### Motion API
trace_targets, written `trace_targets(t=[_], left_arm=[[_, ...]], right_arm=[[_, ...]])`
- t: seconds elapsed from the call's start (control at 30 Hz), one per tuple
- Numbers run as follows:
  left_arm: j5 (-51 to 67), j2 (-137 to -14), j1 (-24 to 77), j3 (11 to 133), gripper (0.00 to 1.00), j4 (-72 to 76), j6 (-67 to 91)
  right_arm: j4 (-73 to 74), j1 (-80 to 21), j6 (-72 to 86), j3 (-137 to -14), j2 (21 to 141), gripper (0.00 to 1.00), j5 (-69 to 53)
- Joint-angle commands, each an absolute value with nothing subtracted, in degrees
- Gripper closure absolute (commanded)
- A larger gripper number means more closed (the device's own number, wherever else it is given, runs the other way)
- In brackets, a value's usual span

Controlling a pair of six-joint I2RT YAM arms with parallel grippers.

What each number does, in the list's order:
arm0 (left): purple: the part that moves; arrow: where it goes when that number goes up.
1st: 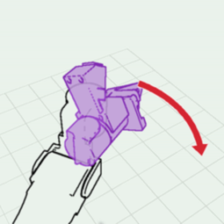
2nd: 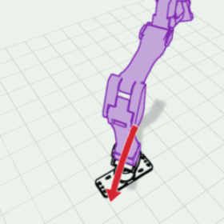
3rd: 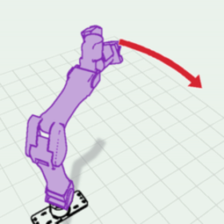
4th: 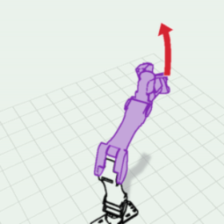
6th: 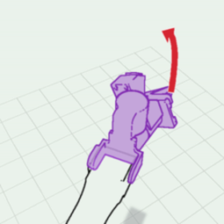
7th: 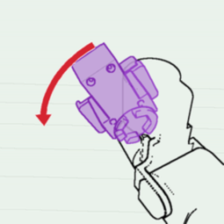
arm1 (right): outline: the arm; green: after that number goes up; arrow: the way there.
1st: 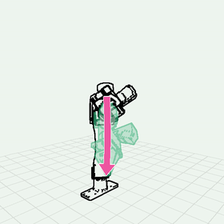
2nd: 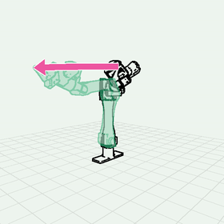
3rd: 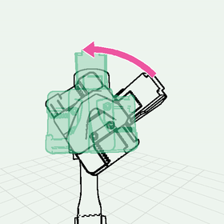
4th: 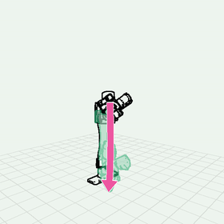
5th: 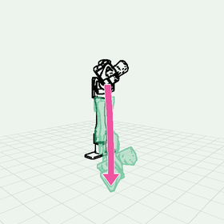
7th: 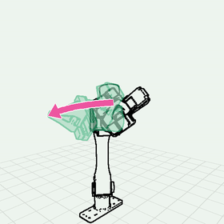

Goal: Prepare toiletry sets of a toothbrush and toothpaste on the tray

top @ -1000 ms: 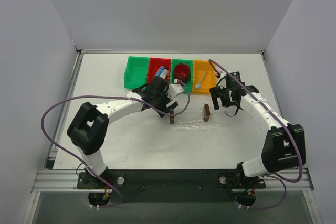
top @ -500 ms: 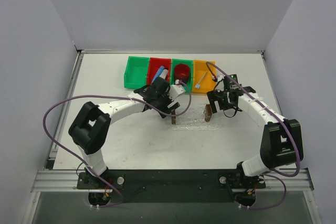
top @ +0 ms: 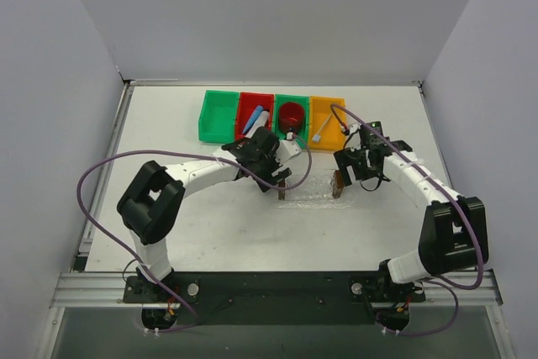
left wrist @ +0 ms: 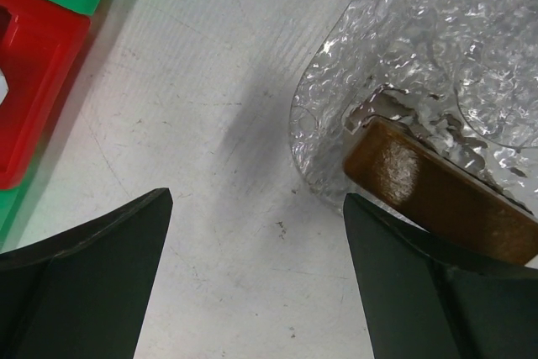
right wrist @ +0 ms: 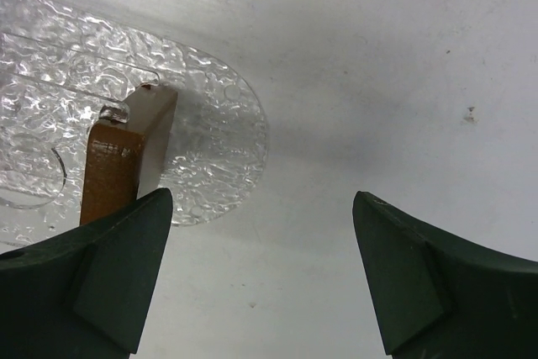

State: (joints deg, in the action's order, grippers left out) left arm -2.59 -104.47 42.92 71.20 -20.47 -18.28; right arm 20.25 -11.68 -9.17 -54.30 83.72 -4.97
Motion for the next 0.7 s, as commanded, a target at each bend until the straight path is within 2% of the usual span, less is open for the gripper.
trace_targets(t=[0.0, 0.67], left_arm=[[-1.06, -105.99, 45.17, 75.41, 0.05, -18.46, -17.84], [-1.32, -109.42, 48.87, 79.8, 0.05, -19.51, -17.84]], right_arm=[[23.38, -13.01, -10.11, -52.74, 80.07, 0.16, -6.33], [23.82, -13.01, -11.25, -51.42, 78.05, 0.17, -1.85]])
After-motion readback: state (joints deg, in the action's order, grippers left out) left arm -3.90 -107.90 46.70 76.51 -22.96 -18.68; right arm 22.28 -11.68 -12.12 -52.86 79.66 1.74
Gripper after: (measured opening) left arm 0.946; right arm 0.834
